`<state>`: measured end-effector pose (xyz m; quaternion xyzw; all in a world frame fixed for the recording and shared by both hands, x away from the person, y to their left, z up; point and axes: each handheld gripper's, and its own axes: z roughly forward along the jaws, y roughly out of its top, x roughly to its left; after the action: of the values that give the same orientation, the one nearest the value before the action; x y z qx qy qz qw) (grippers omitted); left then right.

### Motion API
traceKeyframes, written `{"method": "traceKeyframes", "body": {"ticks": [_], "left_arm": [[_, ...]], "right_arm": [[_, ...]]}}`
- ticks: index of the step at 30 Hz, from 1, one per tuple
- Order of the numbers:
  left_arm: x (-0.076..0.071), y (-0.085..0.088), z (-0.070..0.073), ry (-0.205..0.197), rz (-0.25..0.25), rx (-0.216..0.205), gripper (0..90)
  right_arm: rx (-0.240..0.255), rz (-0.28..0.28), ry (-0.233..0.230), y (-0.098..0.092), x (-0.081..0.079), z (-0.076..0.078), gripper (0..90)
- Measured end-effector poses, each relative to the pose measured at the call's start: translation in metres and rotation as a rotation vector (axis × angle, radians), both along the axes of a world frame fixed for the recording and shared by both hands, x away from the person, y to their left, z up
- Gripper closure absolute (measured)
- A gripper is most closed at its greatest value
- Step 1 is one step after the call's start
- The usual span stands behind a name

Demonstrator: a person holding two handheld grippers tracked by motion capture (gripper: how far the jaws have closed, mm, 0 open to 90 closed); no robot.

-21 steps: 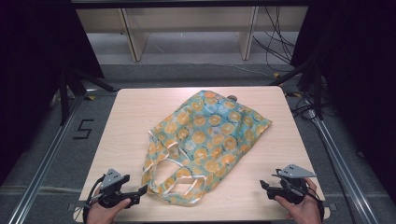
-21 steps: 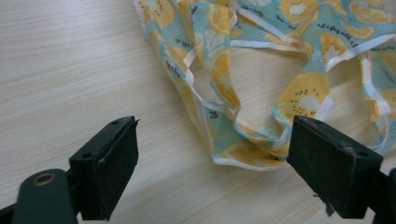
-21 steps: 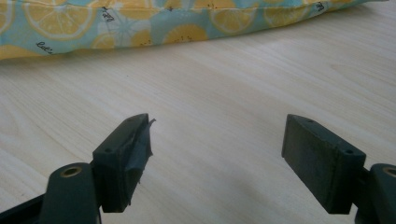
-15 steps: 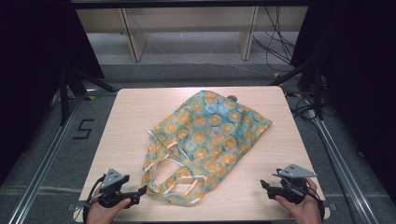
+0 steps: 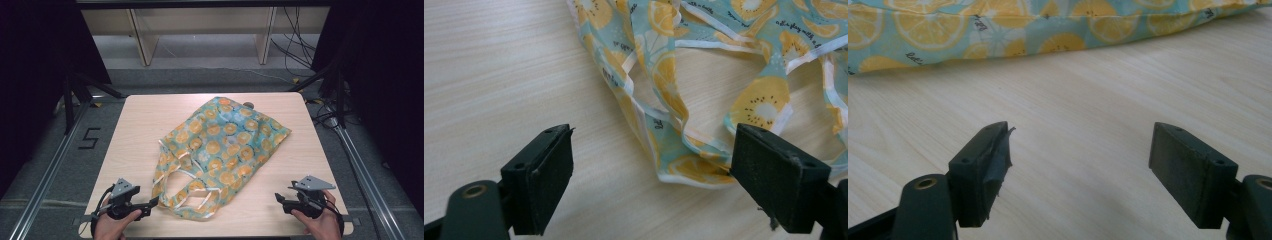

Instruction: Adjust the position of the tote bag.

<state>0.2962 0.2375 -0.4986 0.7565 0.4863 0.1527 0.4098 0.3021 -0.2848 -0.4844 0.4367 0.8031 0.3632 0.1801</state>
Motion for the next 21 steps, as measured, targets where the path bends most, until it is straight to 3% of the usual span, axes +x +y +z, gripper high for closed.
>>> {"method": "traceKeyframes", "body": {"ticks": [1,2,5,6,7,8,9,12,15,19,20,21], "left_arm": [[0.003,0.000,0.001,0.000,0.004,0.001,16.6],[0.007,0.001,0.002,-0.006,0.005,0.002,16.6],[0.017,0.000,0.008,-0.021,0.013,0.009,17.8],[0.022,-0.001,0.010,-0.021,-0.005,0.021,18.5],[0.027,-0.003,0.012,-0.028,-0.007,0.016,19.3],[0.034,-0.006,0.015,-0.029,-0.010,0.027,18.3],[0.040,-0.007,0.019,-0.023,-0.045,0.062,16.7],[0.059,-0.015,0.023,-0.021,-0.052,0.059,16.2],[0.076,-0.022,0.028,-0.011,-0.088,0.077,15.6],[0.098,-0.026,0.034,-0.011,-0.072,0.048,15.8],[0.103,-0.024,0.036,-0.008,-0.084,0.073,15.7],[0.108,-0.026,0.037,-0.011,-0.073,0.044,15.8]], "right_arm": [[-0.024,0.002,-0.024,0.001,0.000,-0.001,25.5],[-0.013,0.001,-0.004,0.004,0.000,0.001,25.4],[-0.014,0.010,-0.026,0.009,0.001,0.001,25.4],[-0.005,0.018,-0.013,0.010,0.001,0.003,25.4],[0.004,-0.008,0.009,0.014,-0.002,0.005,25.4],[-0.005,0.010,-0.009,0.015,-0.001,0.005,25.4],[-0.001,0.037,-0.018,0.016,0.001,0.006,25.4],[0.036,0.073,-0.014,0.023,0.002,0.008,25.4],[0.023,0.088,-0.019,0.032,0.001,0.010,25.4],[0.009,0.123,-0.023,0.040,0.003,0.011,25.5],[0.018,0.122,-0.032,0.044,0.004,0.010,25.5],[0.005,0.141,-0.036,0.045,0.004,0.011,25.4]]}}
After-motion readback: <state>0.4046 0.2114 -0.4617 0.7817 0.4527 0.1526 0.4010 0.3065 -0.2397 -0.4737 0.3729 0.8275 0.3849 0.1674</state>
